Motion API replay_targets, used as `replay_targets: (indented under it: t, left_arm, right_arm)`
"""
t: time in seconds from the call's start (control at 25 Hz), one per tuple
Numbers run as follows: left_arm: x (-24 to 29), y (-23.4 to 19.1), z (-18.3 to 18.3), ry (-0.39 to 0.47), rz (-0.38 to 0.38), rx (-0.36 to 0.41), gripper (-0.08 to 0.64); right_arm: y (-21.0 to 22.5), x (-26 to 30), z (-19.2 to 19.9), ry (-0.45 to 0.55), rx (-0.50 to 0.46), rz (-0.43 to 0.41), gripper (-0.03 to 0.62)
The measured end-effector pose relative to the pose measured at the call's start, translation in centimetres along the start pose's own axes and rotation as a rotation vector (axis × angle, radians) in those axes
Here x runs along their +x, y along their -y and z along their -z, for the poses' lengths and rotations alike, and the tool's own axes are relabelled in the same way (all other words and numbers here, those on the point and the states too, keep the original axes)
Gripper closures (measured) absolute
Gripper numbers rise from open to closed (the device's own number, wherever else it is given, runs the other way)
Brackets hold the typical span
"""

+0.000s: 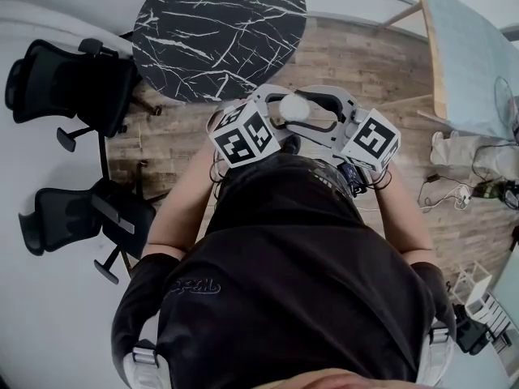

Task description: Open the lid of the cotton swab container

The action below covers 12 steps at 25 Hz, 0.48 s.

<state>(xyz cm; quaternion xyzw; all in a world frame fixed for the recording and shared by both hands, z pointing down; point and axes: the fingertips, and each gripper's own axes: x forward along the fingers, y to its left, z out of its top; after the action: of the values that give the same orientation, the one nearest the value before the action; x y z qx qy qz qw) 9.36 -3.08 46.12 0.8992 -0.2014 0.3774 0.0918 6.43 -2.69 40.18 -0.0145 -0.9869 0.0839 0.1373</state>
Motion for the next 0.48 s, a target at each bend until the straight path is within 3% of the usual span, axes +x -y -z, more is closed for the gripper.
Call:
replay_targets:
  t: [0.48]
  left_arm:
    - [0.9, 0.7, 1.0, -0.050, 0.013, 0.024, 0.302]
  right_arm:
    - [-0.1, -0.3, 1.1, -0.074, 0.059, -0.079, 0.330]
